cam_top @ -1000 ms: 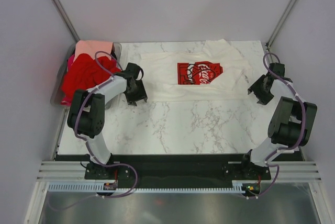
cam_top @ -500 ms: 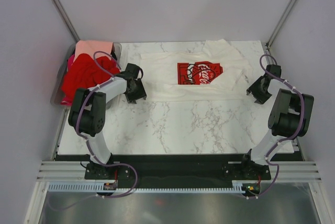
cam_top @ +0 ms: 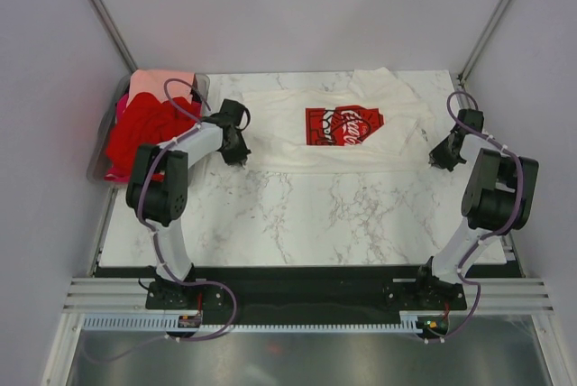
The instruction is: Fold and stack the t-shirts
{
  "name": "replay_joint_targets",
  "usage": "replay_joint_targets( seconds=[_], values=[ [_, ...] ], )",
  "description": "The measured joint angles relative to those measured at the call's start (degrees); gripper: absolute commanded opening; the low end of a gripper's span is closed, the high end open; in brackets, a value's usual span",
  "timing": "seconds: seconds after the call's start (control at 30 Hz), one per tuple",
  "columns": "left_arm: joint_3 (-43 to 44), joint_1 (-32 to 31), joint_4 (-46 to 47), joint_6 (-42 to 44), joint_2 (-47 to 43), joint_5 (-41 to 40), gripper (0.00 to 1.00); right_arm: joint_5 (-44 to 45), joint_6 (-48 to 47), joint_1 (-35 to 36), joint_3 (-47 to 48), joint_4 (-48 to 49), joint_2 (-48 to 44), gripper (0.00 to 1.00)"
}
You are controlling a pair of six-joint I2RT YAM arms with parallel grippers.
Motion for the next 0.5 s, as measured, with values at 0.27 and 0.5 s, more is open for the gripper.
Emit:
replay_joint_targets(
  seconds=[0.27,0.5],
  values=[
    [22.8,-0.04,-7.85,0.42,0.66,-0.42,0.02,-2.89,1.07,0.13,12.31,-6.01,-0.59,0.0],
    [15.41,0.13,-10.21,-0.44,-15.17,-1.25,0.02,-2.64,1.25,-0.04,9.79,-5.86,-20.22,0.0]
  ],
)
